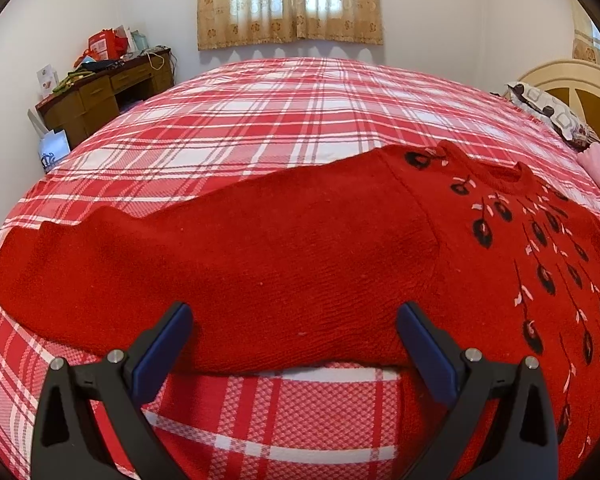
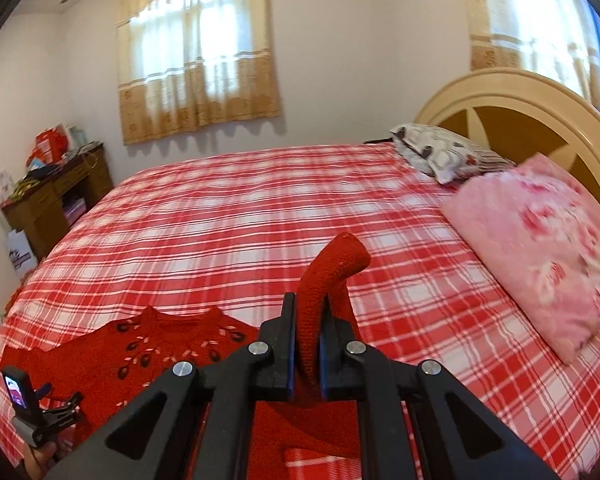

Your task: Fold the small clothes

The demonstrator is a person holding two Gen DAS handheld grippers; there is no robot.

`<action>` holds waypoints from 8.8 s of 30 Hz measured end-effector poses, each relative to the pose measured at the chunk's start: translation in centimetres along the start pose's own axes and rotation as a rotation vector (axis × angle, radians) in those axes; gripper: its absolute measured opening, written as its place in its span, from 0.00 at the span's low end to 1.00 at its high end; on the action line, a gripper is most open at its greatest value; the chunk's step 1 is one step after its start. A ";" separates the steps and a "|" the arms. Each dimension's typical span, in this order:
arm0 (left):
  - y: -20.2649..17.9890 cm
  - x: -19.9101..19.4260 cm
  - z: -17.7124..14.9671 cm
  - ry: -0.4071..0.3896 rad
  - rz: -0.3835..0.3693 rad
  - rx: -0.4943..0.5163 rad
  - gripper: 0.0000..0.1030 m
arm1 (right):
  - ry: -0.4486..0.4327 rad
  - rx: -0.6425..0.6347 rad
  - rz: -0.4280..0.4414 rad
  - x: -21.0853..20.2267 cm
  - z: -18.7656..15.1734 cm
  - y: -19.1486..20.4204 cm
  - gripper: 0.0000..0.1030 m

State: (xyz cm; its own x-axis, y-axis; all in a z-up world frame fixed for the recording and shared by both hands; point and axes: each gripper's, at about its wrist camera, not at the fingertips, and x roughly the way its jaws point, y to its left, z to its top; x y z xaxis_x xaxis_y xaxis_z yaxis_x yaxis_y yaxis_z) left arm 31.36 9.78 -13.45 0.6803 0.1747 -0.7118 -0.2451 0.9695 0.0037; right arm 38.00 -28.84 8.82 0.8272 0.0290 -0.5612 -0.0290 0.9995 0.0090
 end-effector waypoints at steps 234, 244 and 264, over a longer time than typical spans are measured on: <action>14.4 -11.4 12.1 -0.244 -0.400 -0.467 0.06 | 0.166 -0.282 0.314 0.9 -21.9 5.1 0.76; 7.9 -12.8 14.6 -0.259 -0.503 -0.429 0.06 | 0.184 -0.268 0.335 0.9 -23.4 4.7 0.76; -5.5 -13.6 15.9 -0.273 -0.590 -0.263 0.06 | 0.200 -0.275 0.368 0.8 -24.6 5.0 0.76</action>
State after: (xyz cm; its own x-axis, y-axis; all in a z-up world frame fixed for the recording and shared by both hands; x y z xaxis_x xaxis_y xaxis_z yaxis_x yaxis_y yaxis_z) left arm 34.44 4.81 7.37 0.8917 -0.2978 -0.3409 0.0830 0.8479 -0.5236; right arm 24.75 -24.03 -11.92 0.6109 0.3504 -0.7100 -0.4683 0.8830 0.0328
